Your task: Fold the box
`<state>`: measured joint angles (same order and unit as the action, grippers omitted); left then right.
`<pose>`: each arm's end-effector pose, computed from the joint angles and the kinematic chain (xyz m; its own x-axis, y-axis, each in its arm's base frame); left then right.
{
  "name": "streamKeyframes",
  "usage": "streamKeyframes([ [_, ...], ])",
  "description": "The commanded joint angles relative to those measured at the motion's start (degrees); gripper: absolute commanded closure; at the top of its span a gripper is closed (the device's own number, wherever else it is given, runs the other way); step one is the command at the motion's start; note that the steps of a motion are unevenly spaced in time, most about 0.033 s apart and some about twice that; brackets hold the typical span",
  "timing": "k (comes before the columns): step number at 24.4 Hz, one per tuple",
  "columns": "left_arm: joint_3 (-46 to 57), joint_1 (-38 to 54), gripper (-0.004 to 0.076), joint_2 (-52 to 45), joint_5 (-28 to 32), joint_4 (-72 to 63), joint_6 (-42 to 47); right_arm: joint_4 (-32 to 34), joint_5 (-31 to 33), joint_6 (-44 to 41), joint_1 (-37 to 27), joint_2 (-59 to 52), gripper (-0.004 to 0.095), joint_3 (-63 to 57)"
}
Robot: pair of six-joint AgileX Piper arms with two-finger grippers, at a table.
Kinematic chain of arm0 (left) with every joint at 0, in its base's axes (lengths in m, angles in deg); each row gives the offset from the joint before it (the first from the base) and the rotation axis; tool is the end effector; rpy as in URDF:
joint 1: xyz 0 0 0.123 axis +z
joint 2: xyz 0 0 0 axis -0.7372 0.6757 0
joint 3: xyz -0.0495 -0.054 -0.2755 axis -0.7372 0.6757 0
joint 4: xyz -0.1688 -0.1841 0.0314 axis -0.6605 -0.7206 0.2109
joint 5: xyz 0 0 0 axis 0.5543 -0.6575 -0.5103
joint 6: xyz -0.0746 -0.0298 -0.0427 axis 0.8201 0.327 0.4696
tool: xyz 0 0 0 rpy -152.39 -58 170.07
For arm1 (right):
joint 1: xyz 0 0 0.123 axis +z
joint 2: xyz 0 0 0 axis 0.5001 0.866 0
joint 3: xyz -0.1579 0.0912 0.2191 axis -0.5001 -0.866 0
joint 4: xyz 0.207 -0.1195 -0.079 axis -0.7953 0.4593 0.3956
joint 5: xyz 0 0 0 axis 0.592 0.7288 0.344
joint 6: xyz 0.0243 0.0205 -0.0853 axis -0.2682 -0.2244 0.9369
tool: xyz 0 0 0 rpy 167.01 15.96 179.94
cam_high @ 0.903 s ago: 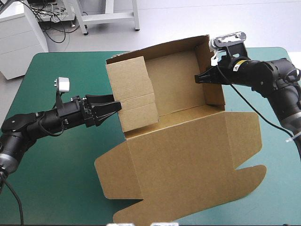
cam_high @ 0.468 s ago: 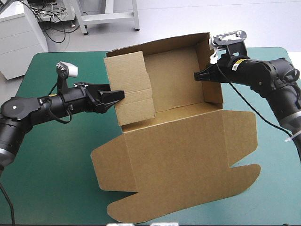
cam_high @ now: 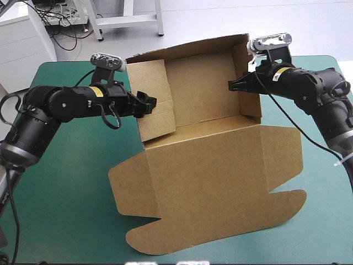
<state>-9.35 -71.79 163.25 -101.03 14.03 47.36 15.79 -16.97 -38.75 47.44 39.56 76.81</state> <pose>0.2625 -0.1426 0.4346 -0.6281 0.1644 -0.7606 0.5044 0.8302 -0.2371 0.2989 0.1011 0.4441 -0.4899 -0.1234 -0.8630 -0.3470 0.9357 0.0632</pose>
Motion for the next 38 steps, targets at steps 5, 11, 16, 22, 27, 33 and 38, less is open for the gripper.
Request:
streamKeyframes([
  [5, -13.1, -7.9, 0.0255, 4.9, -4.8, 20.6, 17.8, -1.6, -5.0, -5.0, 0.0, -2.1, 0.0920, 1.5],
  [11, -13.9, -9.7, 0.0293, 5.9, -4.8, 26.1, 26.6, -1.9, -4.3, -7.0, -0.1, -2.1, 0.0920, 1.5],
  [16, -13.9, -9.7, 0.0534, 6.7, -4.9, 25.1, 26.9, -1.9, -3.4, -7.0, -0.1, -2.1, 0.0920, 1.5],
  [22, -13.9, -9.7, 0.0752, 8.9, -1.9, 22.6, 27.4, -1.6, 2.7, -5.8, -0.1, 0.0, 0.0922, 1.5],
  [27, -13.9, -9.7, 0.0754, 13.2, -4.6, 23.3, 27.4, -1.3, 10.1, -3.3, -0.1, 5.1, 0.0930, 1.5],
  [33, -13.9, -9.6, 0.0754, 18.7, -7.4, 25.0, 25.0, -0.9, 14.7, -0.9, -0.1, 10.9, 0.0930, 1.5],
  [38, -13.9, -9.6, 0.0754, 23.4, -7.3, 26.3, 23.7, 0.0, 15.6, -0.9, -0.1, 16.3, 0.0930, 1.5],
])
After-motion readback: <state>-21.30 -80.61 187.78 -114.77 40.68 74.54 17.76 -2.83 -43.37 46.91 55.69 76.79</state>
